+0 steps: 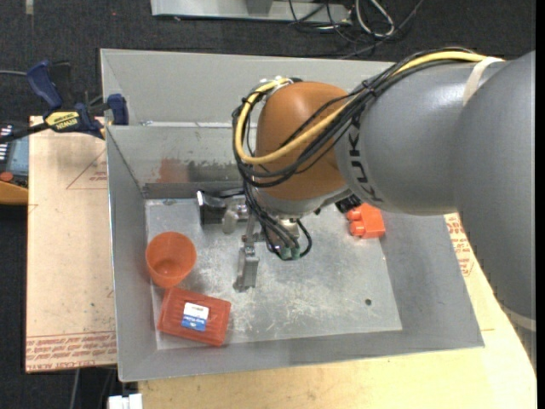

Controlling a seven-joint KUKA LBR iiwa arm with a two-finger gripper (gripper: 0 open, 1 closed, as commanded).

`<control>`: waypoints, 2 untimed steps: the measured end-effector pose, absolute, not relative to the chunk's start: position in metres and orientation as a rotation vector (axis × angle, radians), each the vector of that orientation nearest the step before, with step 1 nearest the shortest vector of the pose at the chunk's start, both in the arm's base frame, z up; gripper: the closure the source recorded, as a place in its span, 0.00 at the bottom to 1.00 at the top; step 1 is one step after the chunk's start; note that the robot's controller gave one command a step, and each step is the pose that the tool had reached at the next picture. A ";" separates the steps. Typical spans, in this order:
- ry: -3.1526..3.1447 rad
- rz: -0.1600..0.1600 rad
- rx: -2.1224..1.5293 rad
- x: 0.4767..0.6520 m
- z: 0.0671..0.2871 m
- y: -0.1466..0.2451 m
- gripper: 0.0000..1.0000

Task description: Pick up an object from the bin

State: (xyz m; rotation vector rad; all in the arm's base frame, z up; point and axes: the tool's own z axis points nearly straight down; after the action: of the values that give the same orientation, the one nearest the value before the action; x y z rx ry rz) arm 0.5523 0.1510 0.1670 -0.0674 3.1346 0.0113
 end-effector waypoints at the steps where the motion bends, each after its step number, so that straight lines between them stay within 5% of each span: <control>1: 3.150 0.006 -0.033 0.549 0.151 0.147 0.00; 2: 3.141 0.011 -0.136 0.501 0.167 0.169 0.00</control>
Offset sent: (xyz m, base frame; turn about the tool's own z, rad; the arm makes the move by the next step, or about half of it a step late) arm -0.0506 0.0163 0.0016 -0.0394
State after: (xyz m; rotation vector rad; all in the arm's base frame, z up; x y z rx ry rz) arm 0.5005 0.1687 0.1666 -0.1358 3.1410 0.0114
